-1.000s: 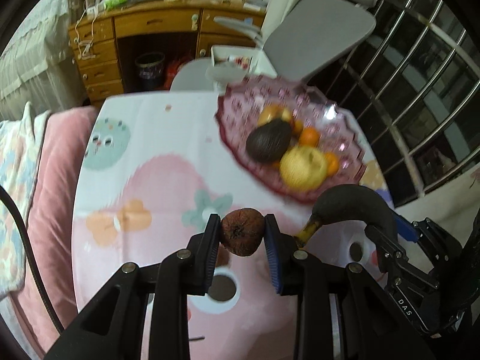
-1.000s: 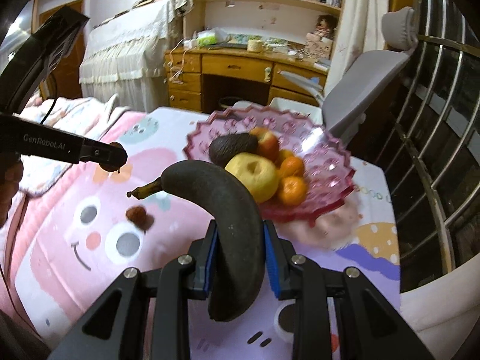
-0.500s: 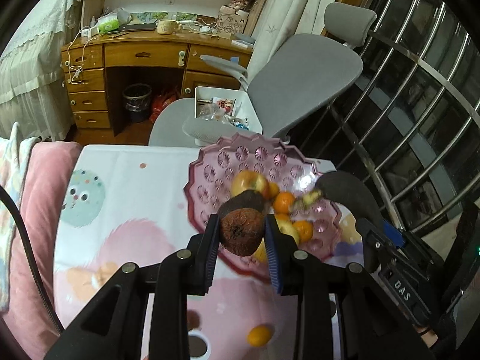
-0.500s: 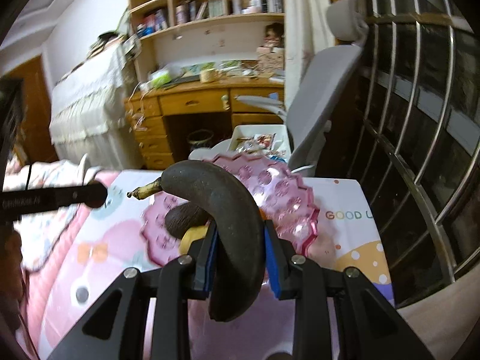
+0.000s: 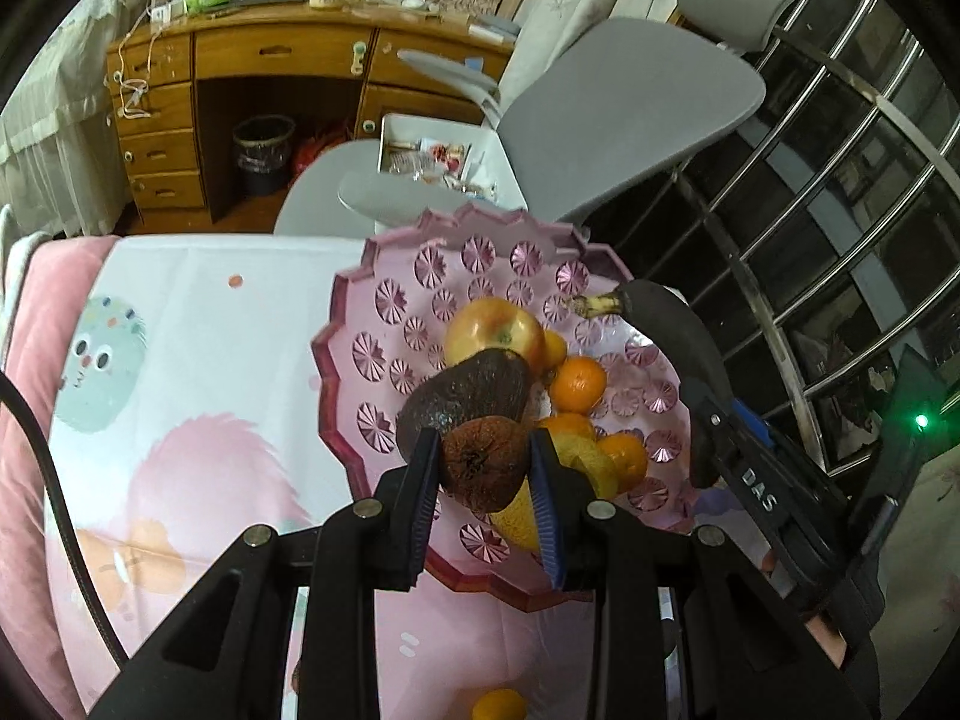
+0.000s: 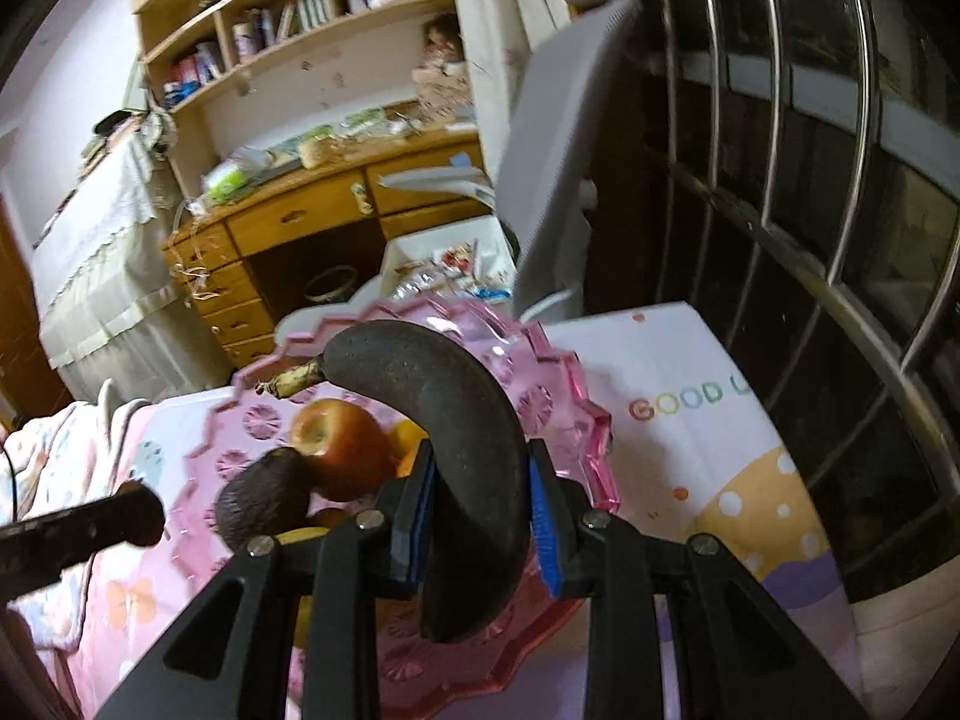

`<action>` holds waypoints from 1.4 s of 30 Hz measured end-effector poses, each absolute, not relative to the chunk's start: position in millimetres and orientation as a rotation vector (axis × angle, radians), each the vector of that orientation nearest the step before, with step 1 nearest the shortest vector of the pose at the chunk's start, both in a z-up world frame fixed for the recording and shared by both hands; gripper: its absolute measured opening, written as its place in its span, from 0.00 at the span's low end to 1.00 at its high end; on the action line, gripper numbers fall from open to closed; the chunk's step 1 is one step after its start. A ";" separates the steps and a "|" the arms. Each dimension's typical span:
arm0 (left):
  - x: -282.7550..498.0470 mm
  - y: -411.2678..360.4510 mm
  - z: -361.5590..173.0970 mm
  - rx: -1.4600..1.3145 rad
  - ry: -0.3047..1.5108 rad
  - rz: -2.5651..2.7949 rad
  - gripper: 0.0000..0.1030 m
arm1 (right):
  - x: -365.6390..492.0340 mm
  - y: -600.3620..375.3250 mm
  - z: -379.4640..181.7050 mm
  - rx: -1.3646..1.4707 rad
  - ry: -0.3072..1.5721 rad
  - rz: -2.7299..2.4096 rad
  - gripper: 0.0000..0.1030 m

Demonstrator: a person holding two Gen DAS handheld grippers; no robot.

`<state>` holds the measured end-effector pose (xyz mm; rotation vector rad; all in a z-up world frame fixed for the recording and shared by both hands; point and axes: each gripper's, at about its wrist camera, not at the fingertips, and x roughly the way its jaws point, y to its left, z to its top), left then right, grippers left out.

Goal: Organize fruits
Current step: 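Carry the banana over the bowl with right tool while left tool carries the dried fruit, then open left tool to drop the dried fruit in the bowl while right tool lays the banana in, then move left tool to the second brown dried fruit while right tool approaches a small yellow tangerine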

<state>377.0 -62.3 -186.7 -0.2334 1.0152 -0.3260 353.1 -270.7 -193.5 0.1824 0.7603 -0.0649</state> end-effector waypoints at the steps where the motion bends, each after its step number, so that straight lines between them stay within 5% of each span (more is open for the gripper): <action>1: 378.7 -64.7 -190.8 -0.234 1.024 -0.335 0.27 | 356.0 -272.6 -197.3 0.194 0.767 -0.075 0.28; 8: 381.9 -79.6 -210.8 -0.239 1.091 -0.382 0.27 | 365.4 -271.9 -212.5 0.229 0.818 -0.100 0.29; 12: 382.0 -84.8 -212.8 -0.237 1.102 -0.390 0.48 | 366.4 -270.0 -213.5 0.236 0.836 -0.091 0.37; 15: 380.2 -81.6 -209.1 -0.235 1.092 -0.381 0.51 | 360.9 -271.5 -205.5 0.252 0.810 -0.086 0.48; 27: 357.4 -50.1 -192.1 -0.213 1.065 -0.315 0.62 | 333.2 -279.4 -185.0 0.400 0.884 -0.139 0.62; 30: 349.3 -36.9 -191.7 -0.226 1.072 -0.304 0.71 | 322.4 -279.1 -184.3 0.443 0.946 -0.183 0.64; 42: 317.2 6.7 -212.1 -0.169 1.168 -0.260 0.75 | 269.0 -262.6 -211.2 0.760 1.134 -0.281 0.64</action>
